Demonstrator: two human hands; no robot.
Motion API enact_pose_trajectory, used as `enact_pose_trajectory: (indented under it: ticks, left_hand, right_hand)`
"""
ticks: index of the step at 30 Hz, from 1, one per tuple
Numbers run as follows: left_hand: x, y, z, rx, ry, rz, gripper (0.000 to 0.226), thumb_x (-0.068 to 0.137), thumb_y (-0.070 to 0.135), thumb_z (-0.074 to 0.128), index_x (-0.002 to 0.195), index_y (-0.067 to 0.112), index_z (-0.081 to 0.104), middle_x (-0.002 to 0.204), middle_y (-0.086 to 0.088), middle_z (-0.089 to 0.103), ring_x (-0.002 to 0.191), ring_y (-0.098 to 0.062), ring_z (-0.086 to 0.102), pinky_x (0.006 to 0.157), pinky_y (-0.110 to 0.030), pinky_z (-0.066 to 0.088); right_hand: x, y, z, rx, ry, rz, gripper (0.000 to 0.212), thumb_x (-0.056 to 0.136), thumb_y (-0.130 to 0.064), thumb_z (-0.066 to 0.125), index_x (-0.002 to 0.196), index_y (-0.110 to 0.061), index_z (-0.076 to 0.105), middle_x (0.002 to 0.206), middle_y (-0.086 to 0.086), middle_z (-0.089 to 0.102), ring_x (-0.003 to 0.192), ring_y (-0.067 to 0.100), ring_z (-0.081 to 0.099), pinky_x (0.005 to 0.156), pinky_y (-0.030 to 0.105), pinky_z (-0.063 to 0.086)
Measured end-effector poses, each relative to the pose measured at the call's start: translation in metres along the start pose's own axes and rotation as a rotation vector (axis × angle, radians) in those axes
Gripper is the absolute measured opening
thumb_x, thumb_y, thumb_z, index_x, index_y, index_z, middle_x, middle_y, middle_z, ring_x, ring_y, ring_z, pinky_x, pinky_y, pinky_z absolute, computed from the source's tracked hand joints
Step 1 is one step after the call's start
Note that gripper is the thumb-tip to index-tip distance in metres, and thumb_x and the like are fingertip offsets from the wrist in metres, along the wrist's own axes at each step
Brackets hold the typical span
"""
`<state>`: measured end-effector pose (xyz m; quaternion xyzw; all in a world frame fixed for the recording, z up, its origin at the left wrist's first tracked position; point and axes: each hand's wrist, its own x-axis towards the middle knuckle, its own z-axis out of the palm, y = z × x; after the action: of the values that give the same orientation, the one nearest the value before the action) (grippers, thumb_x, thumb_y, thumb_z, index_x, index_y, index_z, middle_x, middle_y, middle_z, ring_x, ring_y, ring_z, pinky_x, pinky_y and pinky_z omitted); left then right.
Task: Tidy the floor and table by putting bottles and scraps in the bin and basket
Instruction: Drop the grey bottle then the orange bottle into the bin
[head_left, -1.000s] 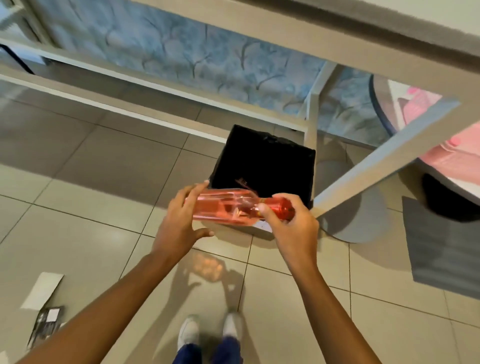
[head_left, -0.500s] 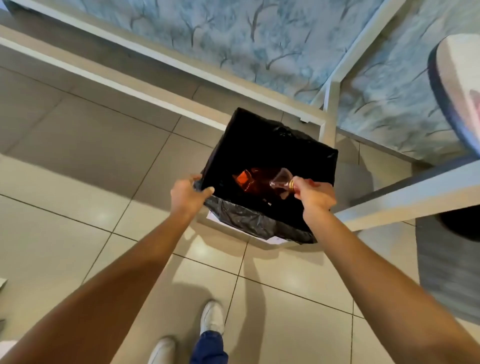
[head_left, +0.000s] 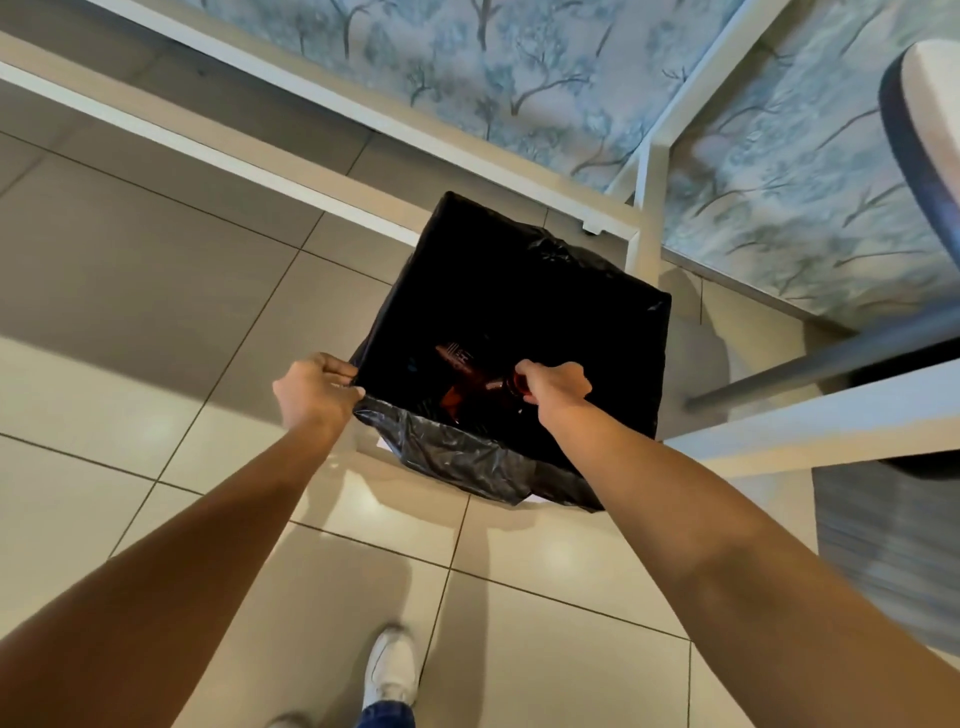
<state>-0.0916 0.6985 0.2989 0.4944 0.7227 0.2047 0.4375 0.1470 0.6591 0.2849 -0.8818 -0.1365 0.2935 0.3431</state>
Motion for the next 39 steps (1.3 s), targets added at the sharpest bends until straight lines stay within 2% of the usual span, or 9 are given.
enact_pose_trajectory:
  ticks: [7,13,16,21,25,28,33,37,39]
  left_hand:
    - [-0.005,0.002,0.006,-0.072,0.06,-0.08,0.015,0.078,-0.003,0.071,0.091,0.005,0.069,0.084,-0.007,0.066,0.08,-0.018,0.061,0.083,-0.021,0.048]
    - [-0.001,-0.001,0.006,-0.043,0.037,-0.042,0.012,0.081,-0.003,0.07,0.089,0.005,0.069,0.086,-0.008,0.066,0.079,-0.016,0.06,0.069,-0.012,0.042]
    - [0.001,-0.001,0.005,-0.034,0.038,-0.029,0.011,0.08,-0.003,0.07,0.088,0.004,0.069,0.083,-0.008,0.065,0.078,-0.017,0.06,0.076,-0.016,0.043]
    - [0.0,-0.001,0.005,-0.052,0.032,-0.02,0.013,0.078,-0.006,0.069,0.083,0.006,0.067,0.08,-0.01,0.066,0.078,-0.021,0.064,0.078,-0.018,0.045]
    - [0.0,-0.001,0.007,-0.068,0.046,-0.031,0.014,0.078,-0.007,0.068,0.08,0.007,0.066,0.081,-0.012,0.066,0.08,-0.024,0.066,0.072,-0.018,0.047]
    - [0.001,-0.001,0.009,-0.078,0.046,-0.048,0.014,0.078,-0.006,0.067,0.08,0.008,0.066,0.083,-0.013,0.067,0.082,-0.026,0.067,0.059,-0.012,0.043]
    - [0.002,0.0,0.005,-0.102,0.013,-0.079,0.014,0.078,-0.006,0.069,0.078,0.008,0.065,0.092,-0.019,0.07,0.086,-0.031,0.07,0.083,-0.034,0.058]
    - [0.002,0.003,0.004,-0.05,-0.013,-0.063,0.016,0.079,-0.008,0.068,0.077,0.007,0.064,0.088,-0.018,0.068,0.088,-0.034,0.069,0.086,-0.043,0.057]
    - [-0.001,0.006,0.003,-0.009,-0.017,-0.034,0.013,0.08,-0.007,0.067,0.084,0.005,0.064,0.085,-0.013,0.064,0.088,-0.033,0.067,0.087,-0.044,0.057]
  right_hand:
    - [0.018,-0.005,0.022,-0.399,0.043,-0.116,0.04,0.088,-0.025,0.068,0.119,-0.002,0.058,0.123,0.02,0.057,0.107,0.035,0.06,0.088,0.043,0.055]
    - [0.022,0.009,0.041,-0.821,0.063,-0.406,0.034,0.092,-0.014,0.063,0.121,-0.002,0.052,0.126,0.021,0.048,0.111,0.035,0.053,0.087,0.038,0.049]
    - [0.027,0.018,0.05,-0.906,0.053,-0.441,0.036,0.09,-0.01,0.065,0.122,-0.002,0.052,0.125,0.022,0.047,0.113,0.036,0.051,0.087,0.037,0.049]
    - [0.04,0.017,0.053,-0.781,0.006,-0.476,0.03,0.093,-0.009,0.058,0.12,0.002,0.054,0.125,0.023,0.051,0.113,0.037,0.052,0.089,0.039,0.048]
    - [0.057,-0.003,0.039,-0.695,-0.07,-0.518,0.026,0.096,-0.003,0.043,0.118,0.005,0.055,0.122,0.025,0.054,0.111,0.036,0.052,0.076,0.013,0.042]
    - [0.063,-0.016,0.024,-0.654,-0.046,-0.535,0.023,0.094,-0.004,0.045,0.111,0.001,0.06,0.119,0.022,0.057,0.111,0.034,0.053,0.088,0.032,0.042]
    - [0.055,-0.023,0.005,-0.481,-0.011,-0.67,0.008,0.091,-0.004,0.058,0.086,-0.002,0.064,0.106,0.014,0.06,0.087,0.023,0.061,0.067,0.022,0.042]
    - [0.036,-0.03,-0.009,-0.423,0.005,-0.822,0.004,0.088,-0.008,0.064,0.085,-0.007,0.066,0.098,0.008,0.061,0.08,0.017,0.061,0.067,0.02,0.046]
    - [0.022,-0.034,-0.017,-0.389,0.01,-0.895,0.005,0.089,-0.01,0.064,0.086,-0.007,0.067,0.095,0.007,0.062,0.079,0.016,0.061,0.07,0.026,0.052]
